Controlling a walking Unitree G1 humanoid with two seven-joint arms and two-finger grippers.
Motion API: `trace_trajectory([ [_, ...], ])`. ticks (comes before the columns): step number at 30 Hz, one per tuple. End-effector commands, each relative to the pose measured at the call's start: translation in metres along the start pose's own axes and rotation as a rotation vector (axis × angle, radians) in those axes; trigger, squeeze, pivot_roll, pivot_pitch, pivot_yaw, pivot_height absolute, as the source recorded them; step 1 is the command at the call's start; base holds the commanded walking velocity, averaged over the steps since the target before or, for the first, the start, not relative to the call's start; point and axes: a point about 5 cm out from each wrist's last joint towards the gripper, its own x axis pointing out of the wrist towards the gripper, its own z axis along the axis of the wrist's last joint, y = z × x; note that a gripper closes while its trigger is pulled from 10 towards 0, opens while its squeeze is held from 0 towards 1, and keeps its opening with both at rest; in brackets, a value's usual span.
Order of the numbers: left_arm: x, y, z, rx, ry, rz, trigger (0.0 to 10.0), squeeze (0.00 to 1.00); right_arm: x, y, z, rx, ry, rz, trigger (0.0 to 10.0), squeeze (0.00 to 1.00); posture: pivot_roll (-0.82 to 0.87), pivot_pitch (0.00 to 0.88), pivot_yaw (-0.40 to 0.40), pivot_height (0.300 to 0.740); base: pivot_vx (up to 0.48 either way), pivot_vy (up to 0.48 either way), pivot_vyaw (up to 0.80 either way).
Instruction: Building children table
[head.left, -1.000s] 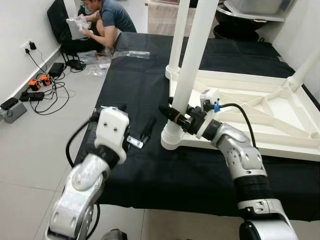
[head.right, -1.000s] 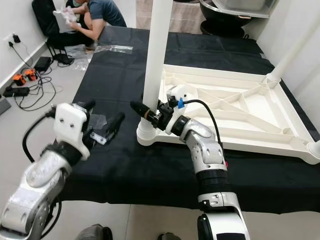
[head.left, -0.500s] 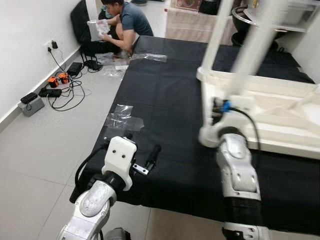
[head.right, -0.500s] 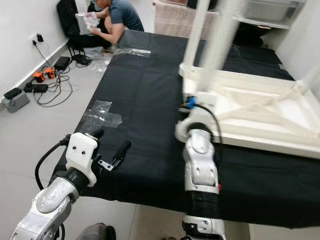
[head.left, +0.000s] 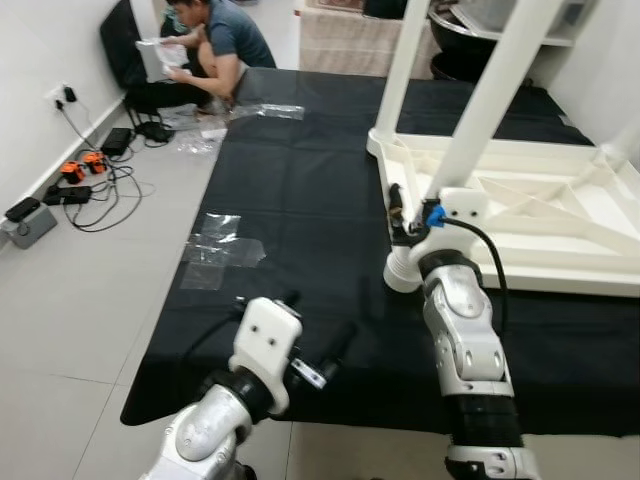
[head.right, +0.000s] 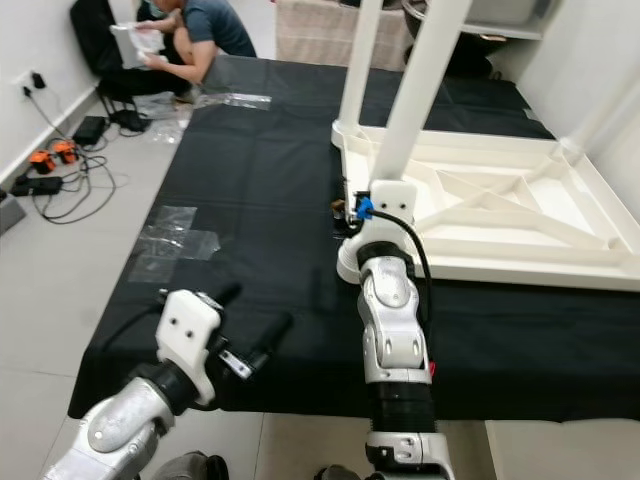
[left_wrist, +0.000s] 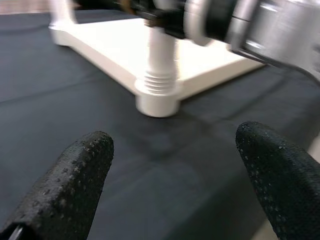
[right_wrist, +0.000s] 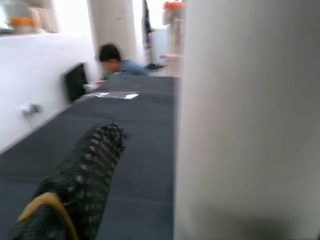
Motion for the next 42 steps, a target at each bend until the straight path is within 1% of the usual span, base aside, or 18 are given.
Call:
trace_trajectory([
  [1,-0.002,-0.005,0.003,0.005,-0.021,-0.040,10.0,0.00,0.001,0.008,-0.006,0.098,0.059,0.205,10.0,0.00,0.09,0.080,-0.076,0.740,0.000,0.000,0.00],
  [2,-0.002,-0.005,0.003,0.005,-0.021,-0.040,10.0,0.00,0.001,0.008,-0.006,0.098,0.059,0.205,10.0,0.00,0.09,0.080,-0.076,0.740,0.000,0.000,0.00],
  [5,-0.002,-0.008,0.007,0.010,-0.050,-0.065,10.0,0.00,-0.008,0.009,-0.002,0.189,0.110,0.585,10.0,0.00,0.09,0.080,-0.076,0.740,0.000,0.000,0.00],
  [7,-0.002,-0.008,0.007,0.010,-0.050,-0.065,10.0,0.00,-0.008,0.009,-0.002,0.189,0.110,0.585,10.0,0.00,0.09,0.080,-0.076,0.740,0.000,0.000,0.00],
  [10,-0.002,-0.008,0.011,0.022,-0.068,-0.066,10.0,0.00,-0.012,0.005,0.003,0.237,0.137,0.826,10.0,0.00,0.09,0.078,-0.079,0.740,0.000,0.000,0.00],
  [16,-0.004,-0.009,0.018,0.052,-0.097,-0.055,10.0,0.00,-0.018,0.011,0.004,0.239,0.166,1.022,10.0,0.00,0.10,0.071,-0.080,0.740,0.000,0.000,0.00],
  [20,-0.006,-0.009,0.024,0.086,-0.120,-0.039,10.0,0.00,-0.005,0.014,-0.010,0.154,0.217,0.924,10.0,0.00,0.10,0.064,-0.077,0.740,0.000,0.000,0.00],
  [22,-0.007,-0.009,0.026,0.095,-0.129,-0.023,10.0,0.00,0.000,0.013,-0.016,0.128,0.213,0.835,0.0,0.00,0.10,0.060,-0.081,0.740,0.000,0.000,0.00],
  [26,-0.009,-0.009,0.027,0.097,-0.136,-0.010,10.0,0.00,0.007,0.006,-0.019,0.133,0.193,0.664,0.0,0.00,0.11,0.059,-0.083,0.740,0.000,0.000,0.00],
  [28,-0.010,-0.008,0.028,0.095,-0.139,-0.001,10.0,0.00,0.012,-0.004,-0.018,0.147,0.156,0.493,0.0,0.00,0.11,0.059,-0.083,0.740,0.000,0.000,0.00],
  [29,-0.010,-0.008,0.028,0.095,-0.139,-0.001,10.0,0.00,0.012,-0.004,-0.018,0.147,0.156,0.493,0.0,0.00,0.11,0.059,-0.083,0.740,0.000,0.000,0.00],
  [31,-0.009,-0.004,0.028,0.107,-0.145,0.031,10.0,0.00,0.012,-0.026,-0.022,0.084,0.170,0.113,0.0,0.00,0.10,0.054,-0.081,0.740,0.000,0.000,0.00],
  [32,-0.009,-0.004,0.028,0.107,-0.145,0.031,10.0,0.00,0.012,-0.026,-0.022,0.084,0.170,0.113,0.0,0.00,0.10,0.054,-0.081,0.740,0.000,0.000,0.00],
  [33,-0.009,-0.003,0.028,0.115,-0.147,0.041,10.0,0.00,0.011,-0.035,-0.023,0.046,0.177,-0.039,0.0,0.00,0.10,0.054,-0.081,0.740,0.000,0.000,0.00],
  [34,-0.008,-0.002,0.029,0.122,-0.149,0.048,10.0,0.00,-0.001,-0.049,-0.023,-0.013,0.184,-0.269,0.0,0.00,0.09,0.052,-0.082,0.740,0.000,0.000,0.00],
  [35,-0.008,-0.001,0.029,0.126,-0.149,0.050,10.0,0.00,-0.010,-0.057,-0.022,-0.050,0.187,-0.410,0.0,0.00,0.09,0.052,-0.082,0.740,0.000,0.000,0.00],
  [37,-0.007,-0.001,0.028,0.127,-0.146,0.048,10.0,0.00,-0.027,-0.055,-0.016,-0.056,0.169,-0.604,0.0,0.00,0.10,0.050,-0.083,0.740,0.000,0.000,0.00],
  [42,-0.007,-0.001,0.029,0.123,-0.146,0.048,10.0,0.00,-0.025,-0.039,-0.013,-0.026,0.179,-0.593,0.0,0.00,0.10,0.057,-0.086,0.740,0.000,0.000,0.00],
])
